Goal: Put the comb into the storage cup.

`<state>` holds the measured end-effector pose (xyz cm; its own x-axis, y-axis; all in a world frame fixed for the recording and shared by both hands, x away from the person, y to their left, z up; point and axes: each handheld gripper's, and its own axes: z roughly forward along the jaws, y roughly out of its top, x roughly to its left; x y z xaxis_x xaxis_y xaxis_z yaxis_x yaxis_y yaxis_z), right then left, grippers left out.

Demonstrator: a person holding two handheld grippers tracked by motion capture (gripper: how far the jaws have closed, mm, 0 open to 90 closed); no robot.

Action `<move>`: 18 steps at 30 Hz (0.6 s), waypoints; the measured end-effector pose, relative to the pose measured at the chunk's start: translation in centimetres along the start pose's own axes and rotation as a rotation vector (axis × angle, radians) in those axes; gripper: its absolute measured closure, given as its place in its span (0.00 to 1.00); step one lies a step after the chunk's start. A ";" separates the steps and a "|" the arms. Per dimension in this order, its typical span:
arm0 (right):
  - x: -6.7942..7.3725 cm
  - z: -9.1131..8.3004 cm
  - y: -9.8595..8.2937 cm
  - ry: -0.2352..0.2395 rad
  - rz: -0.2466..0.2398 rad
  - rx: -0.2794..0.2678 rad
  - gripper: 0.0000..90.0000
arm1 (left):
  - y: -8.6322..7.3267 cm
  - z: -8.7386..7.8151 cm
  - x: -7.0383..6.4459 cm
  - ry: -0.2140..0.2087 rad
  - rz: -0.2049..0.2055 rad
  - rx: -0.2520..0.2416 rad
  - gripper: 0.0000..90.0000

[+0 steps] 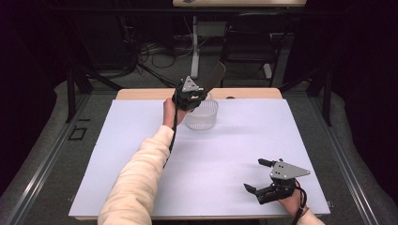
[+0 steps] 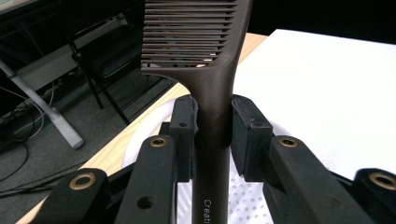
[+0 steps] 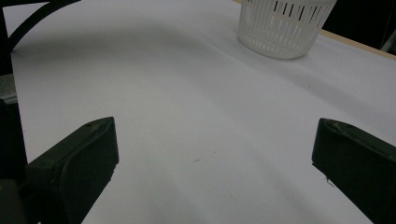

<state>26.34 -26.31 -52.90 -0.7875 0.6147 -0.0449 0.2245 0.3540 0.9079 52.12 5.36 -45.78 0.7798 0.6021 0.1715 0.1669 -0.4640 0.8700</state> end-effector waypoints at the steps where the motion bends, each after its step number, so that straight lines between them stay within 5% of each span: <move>1: 0.0 0.0 0.0 -0.001 0.000 0.000 0.00 | 0.0 0.0 0.0 -0.001 0.003 0.002 0.80; 18: 0.0 0.0 0.0 -0.004 0.000 -0.004 0.00 | -0.7 0.6 0.0 -0.020 0.009 0.035 0.80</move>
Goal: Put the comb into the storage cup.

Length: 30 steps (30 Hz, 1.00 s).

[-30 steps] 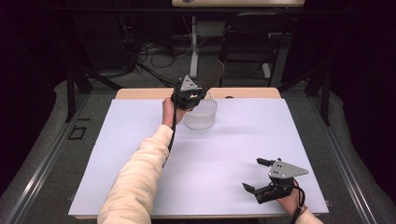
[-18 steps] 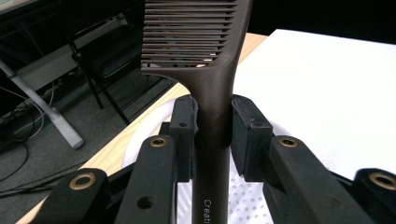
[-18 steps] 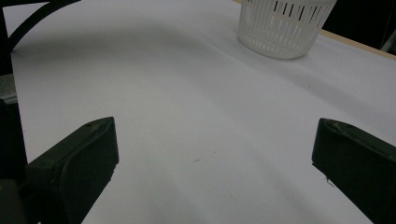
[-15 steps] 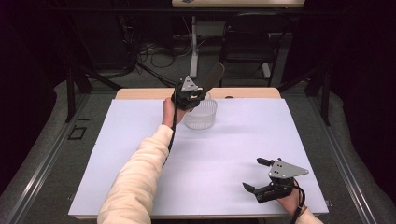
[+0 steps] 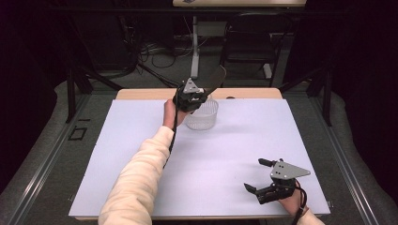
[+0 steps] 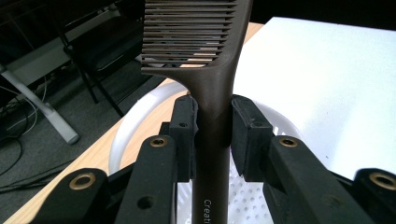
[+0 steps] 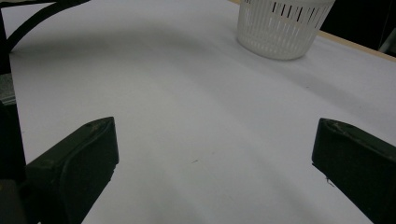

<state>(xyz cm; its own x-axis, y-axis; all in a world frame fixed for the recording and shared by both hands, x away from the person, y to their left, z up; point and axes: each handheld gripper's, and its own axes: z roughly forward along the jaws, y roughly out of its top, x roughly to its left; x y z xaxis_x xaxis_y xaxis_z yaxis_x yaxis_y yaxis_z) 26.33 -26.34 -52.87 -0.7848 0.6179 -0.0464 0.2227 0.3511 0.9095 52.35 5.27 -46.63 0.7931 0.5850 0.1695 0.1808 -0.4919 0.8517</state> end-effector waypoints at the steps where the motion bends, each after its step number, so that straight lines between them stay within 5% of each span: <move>1: 0.0 0.0 0.0 -0.001 -0.001 0.001 0.00 | -0.1 0.0 0.0 -0.001 -0.001 -0.001 0.80; 19: -0.1 0.0 0.0 -0.001 0.004 0.002 0.00 | -0.9 0.4 0.1 -0.017 -0.003 0.025 0.80; 30: 0.0 0.0 0.0 0.000 0.000 0.003 0.00 | -0.9 0.5 -0.1 -0.029 0.035 0.051 0.80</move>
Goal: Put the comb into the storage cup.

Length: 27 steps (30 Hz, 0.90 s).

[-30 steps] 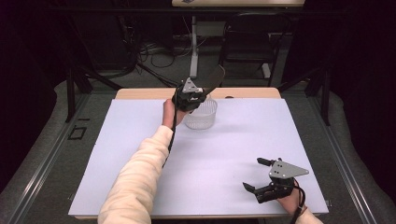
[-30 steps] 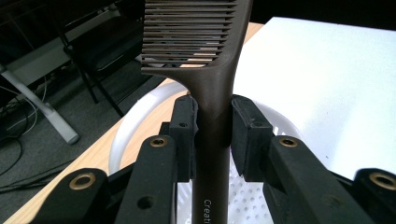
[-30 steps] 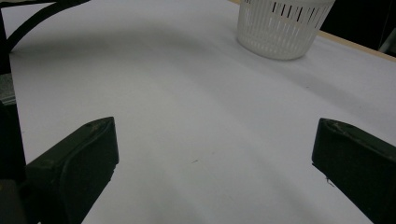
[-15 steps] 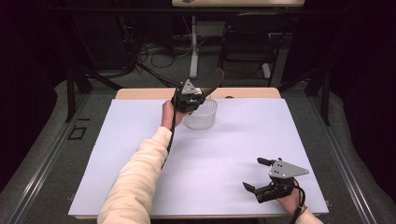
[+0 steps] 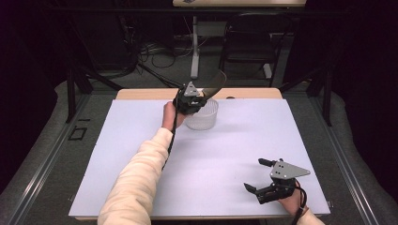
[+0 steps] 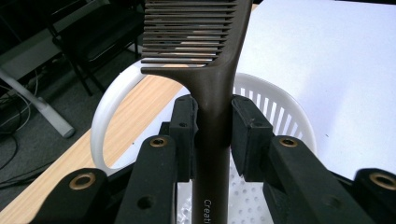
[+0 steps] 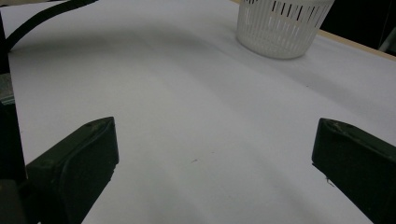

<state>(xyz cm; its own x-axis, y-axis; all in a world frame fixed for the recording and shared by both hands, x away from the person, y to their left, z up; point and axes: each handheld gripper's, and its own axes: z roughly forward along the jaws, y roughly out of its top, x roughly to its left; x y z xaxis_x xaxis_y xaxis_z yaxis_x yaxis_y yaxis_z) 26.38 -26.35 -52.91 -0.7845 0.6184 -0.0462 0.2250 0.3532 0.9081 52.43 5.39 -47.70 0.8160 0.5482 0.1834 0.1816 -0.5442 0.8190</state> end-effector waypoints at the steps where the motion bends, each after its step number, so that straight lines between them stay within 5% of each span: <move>1: 0.0 0.0 0.0 0.000 -0.002 0.000 0.00 | 0.0 0.0 0.0 -0.008 0.011 0.004 0.80; 15: 0.0 0.0 0.0 0.000 -0.002 0.000 0.00 | 0.2 0.9 -0.5 -0.064 0.103 0.060 0.80; 27: 0.0 0.0 0.0 -0.001 -0.002 0.001 0.00 | 0.2 1.2 -0.4 -0.090 0.142 0.100 0.79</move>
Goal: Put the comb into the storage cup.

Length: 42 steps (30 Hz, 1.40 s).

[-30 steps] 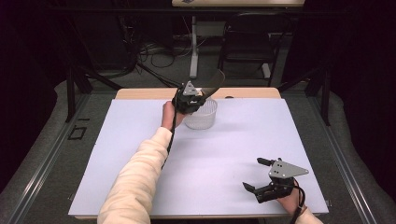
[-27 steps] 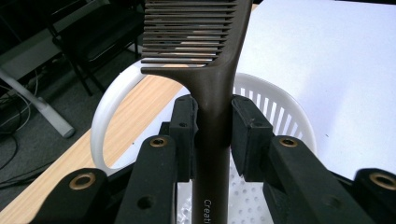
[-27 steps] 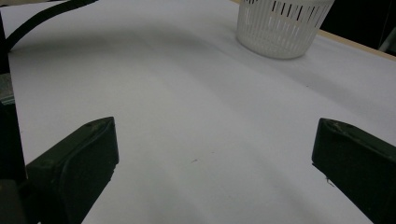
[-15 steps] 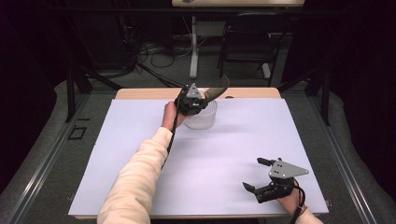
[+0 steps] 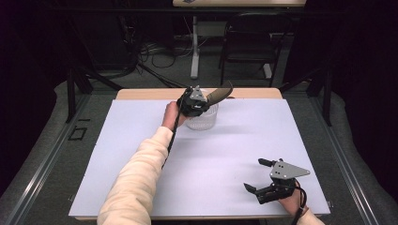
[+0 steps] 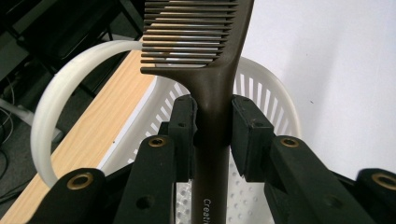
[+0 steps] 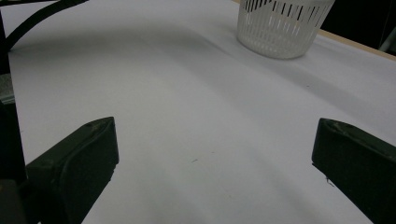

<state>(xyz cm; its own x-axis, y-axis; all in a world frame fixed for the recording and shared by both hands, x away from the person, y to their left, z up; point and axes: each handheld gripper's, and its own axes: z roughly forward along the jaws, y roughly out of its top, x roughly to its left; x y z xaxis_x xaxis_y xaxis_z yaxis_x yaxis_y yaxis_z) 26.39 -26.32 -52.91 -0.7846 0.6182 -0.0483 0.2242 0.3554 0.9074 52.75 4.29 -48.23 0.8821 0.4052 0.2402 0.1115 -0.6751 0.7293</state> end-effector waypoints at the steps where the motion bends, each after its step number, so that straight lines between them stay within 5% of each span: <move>1: 0.0 0.0 0.0 0.000 0.000 0.000 0.00 | 0.0 0.0 0.0 -0.001 -0.002 0.000 0.79; 12: 0.0 0.0 0.0 -0.001 0.004 0.000 0.00 | -0.2 0.6 0.0 -0.010 0.007 0.020 0.77; 16: 0.0 0.0 0.0 -0.001 0.003 0.001 0.00 | 0.0 0.2 -0.1 0.037 -0.024 -0.004 0.43; 20: 0.0 0.0 0.0 0.000 0.001 0.000 0.00 | 0.3 -0.8 -0.2 0.086 -0.067 -0.034 0.28; 32: 0.0 0.1 0.0 0.003 0.009 0.001 0.00 | 0.5 -3.3 0.0 0.059 -0.182 0.005 0.11; 42: 0.0 0.0 0.0 0.002 0.005 0.003 0.00 | 0.3 -5.8 -0.2 0.105 -0.206 -0.010 0.00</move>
<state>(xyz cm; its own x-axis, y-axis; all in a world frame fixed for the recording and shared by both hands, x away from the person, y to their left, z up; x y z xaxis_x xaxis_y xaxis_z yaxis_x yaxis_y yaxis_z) 26.35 -26.32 -52.91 -0.7849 0.6182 -0.0427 0.2300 0.3547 0.9062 49.94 7.59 -44.30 0.7886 0.5961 0.1509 0.2790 -0.5656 0.7760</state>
